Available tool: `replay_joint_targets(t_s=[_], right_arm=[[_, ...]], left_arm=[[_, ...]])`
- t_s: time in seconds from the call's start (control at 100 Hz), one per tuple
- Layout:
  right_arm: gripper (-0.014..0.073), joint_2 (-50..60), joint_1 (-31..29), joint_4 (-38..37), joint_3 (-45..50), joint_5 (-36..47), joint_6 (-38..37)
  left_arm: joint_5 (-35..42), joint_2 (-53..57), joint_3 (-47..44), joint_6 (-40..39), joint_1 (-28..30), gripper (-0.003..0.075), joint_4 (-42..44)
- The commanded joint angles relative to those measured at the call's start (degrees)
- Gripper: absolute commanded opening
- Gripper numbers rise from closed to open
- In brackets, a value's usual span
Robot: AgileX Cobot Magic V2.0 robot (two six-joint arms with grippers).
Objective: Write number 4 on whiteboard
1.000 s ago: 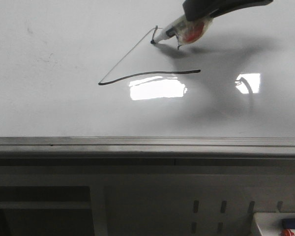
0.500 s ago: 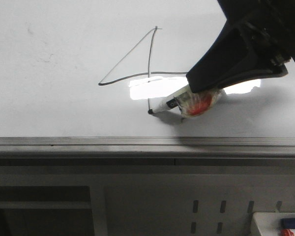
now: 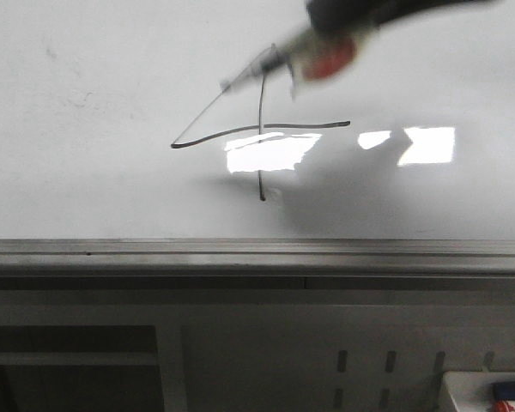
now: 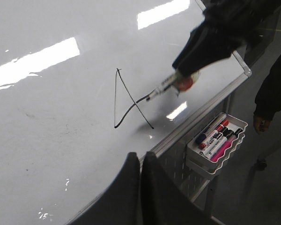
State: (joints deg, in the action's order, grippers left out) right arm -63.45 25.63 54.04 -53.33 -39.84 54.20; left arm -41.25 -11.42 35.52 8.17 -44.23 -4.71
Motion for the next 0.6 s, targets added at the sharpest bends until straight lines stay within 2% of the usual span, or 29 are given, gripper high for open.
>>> replay_joint_targets(t_s=[0.0, 0.14, 0.19, 0.24, 0.32, 0.34, 0.41, 0.47, 0.59], right_arm=[[-0.0043, 4.4, 1.9, 1.6, -8.1, -2.4, 0.3], [-0.0043, 5.7, 4.8, 0.7, -13.0, -2.7, 0.4], [-0.0043, 5.7, 5.8, 0.4, -13.1, -2.9, 0.4], [-0.0043, 5.4, 7.0, -1.2, -12.9, -3.3, 0.4], [-0.0043, 4.1, 9.3, -6.7, -12.6, -4.3, 0.4], [-0.0043, 3.7, 10.0, -7.8, -12.6, -4.5, 0.4], [-0.0043, 2.5, 13.0, -12.6, -12.6, -4.9, 0.4], [-0.0043, 1.6, 15.6, -17.0, -12.6, -4.6, 0.4], [-0.0043, -0.5, 21.5, -23.7, -12.6, -3.3, 0.4]], left_arm=[[5.7, -0.6, 1.2, -0.5, -0.3, -0.002, -1.0], [9.7, -1.6, 1.2, -0.1, -0.3, -0.0013, -1.2], [9.9, -3.1, 1.2, 0.6, -0.3, 0.0031, -1.2], [8.8, -5.3, 1.6, 1.6, -0.3, 0.0109, -1.7], [7.1, -9.4, 2.7, 4.6, -0.3, 0.0279, -3.7], [6.4, -11.1, 3.3, 6.4, -0.3, 0.0343, -4.5], [4.7, -15.8, 5.2, 12.4, -0.3, 0.046, -8.5], [3.3, -19.6, 7.3, 17.5, -0.3, 0.0485, -11.8], [0.0, -27.0, 12.0, 27.3, -0.3, 0.0454, -17.9]])
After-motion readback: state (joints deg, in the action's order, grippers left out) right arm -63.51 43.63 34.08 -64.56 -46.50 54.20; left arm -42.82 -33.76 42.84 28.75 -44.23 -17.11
